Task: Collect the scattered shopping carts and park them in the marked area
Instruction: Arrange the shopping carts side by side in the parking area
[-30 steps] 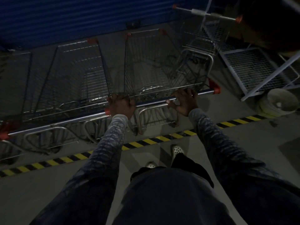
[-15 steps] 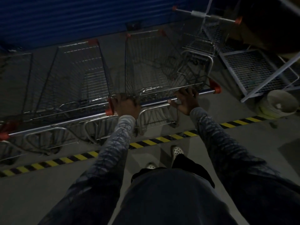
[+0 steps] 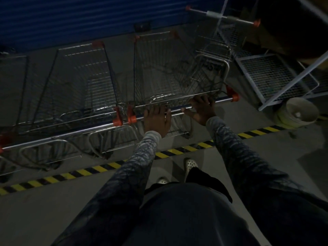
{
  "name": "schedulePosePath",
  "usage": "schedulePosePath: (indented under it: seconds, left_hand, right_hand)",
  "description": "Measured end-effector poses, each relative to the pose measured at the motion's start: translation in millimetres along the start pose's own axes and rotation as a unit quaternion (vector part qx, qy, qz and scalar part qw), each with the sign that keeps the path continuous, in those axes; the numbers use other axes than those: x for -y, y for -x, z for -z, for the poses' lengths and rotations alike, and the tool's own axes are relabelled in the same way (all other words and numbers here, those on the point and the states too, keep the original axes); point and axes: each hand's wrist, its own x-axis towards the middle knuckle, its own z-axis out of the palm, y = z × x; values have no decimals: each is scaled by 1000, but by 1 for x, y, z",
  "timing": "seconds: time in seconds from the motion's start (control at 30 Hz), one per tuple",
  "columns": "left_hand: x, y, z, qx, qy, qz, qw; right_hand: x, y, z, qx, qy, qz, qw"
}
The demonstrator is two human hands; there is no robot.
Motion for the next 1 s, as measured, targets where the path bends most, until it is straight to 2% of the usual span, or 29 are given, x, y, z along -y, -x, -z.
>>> schedulePosePath:
  seconds: [0.17, 0.4, 0.57, 1.0]
  left_hand:
    - [0, 2, -3, -3, -18, 2, 1000]
    - [2, 0, -5, 3, -48, -5, 999]
    - [4, -2, -4, 6, -38, -2, 999]
    - [5, -2, -3, 12, -44, -4, 999]
  right_hand:
    - [-1, -2, 1, 27, 3, -4, 1000]
    - [1, -2, -2, -11, -3, 2, 1000]
    - [4, -4, -1, 5, -1, -5, 1000]
    - [2, -4, -2, -15, -10, 4, 1000]
